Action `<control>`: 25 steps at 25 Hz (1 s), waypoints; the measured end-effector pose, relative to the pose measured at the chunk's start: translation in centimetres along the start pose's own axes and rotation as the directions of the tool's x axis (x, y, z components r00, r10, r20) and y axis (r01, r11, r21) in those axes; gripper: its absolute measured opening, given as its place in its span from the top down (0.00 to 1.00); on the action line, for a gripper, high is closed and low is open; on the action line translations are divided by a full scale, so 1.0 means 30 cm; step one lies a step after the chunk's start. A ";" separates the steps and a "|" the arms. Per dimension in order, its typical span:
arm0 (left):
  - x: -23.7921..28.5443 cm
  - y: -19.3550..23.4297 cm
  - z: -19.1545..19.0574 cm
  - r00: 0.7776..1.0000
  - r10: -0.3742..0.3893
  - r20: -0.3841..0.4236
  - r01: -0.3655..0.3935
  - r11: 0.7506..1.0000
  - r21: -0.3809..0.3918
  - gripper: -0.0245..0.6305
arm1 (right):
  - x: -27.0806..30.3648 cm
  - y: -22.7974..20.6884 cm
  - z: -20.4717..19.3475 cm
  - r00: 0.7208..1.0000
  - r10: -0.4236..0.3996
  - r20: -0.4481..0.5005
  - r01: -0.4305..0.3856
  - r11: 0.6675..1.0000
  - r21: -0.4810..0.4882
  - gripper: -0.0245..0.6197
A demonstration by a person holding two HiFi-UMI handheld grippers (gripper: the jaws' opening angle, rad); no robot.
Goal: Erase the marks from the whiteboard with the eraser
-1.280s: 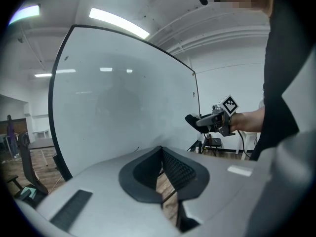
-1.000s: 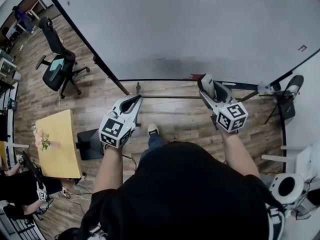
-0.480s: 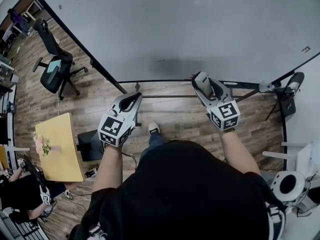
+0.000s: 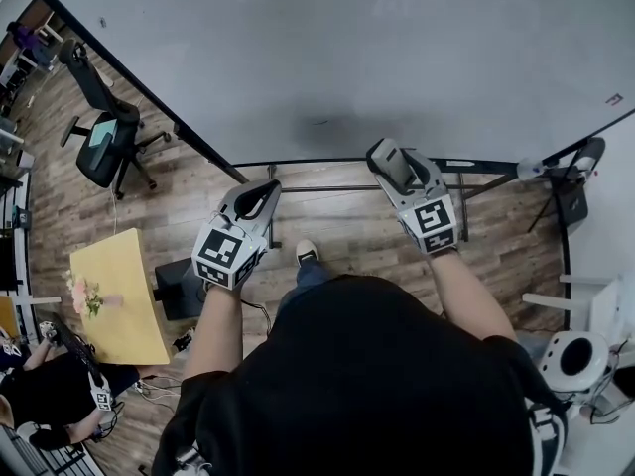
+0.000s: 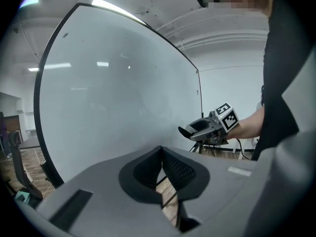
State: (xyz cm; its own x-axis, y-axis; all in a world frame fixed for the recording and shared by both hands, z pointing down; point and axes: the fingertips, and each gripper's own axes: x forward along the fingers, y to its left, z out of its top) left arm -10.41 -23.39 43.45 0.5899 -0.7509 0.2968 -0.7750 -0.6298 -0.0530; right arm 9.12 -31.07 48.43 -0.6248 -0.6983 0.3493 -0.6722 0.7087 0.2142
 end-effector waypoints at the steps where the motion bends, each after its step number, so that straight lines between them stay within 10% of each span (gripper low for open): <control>1: 0.003 0.008 -0.002 1.000 -0.002 -0.001 0.002 1.000 -0.001 0.95 | 0.016 0.006 0.000 1.000 -0.005 -0.004 0.004 0.999 -0.033 0.55; 16: 0.014 0.123 -0.058 1.000 -0.009 -0.021 0.008 0.999 -0.040 0.95 | 0.252 0.098 0.005 0.995 -0.075 -0.061 0.030 0.839 -0.544 0.56; 25: 0.046 0.181 -0.101 0.999 -0.031 -0.039 0.029 0.998 -0.056 0.95 | 0.388 0.114 -0.033 0.995 -0.099 -0.033 0.040 0.653 -0.756 0.56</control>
State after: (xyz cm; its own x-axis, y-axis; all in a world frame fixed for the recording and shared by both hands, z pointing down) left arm -14.49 -27.23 46.45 0.6043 -0.7228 0.3353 -0.7692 -0.6390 0.0087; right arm -0.06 -36.68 54.12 -0.5418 -0.7614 0.3560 -0.1642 0.5113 0.8436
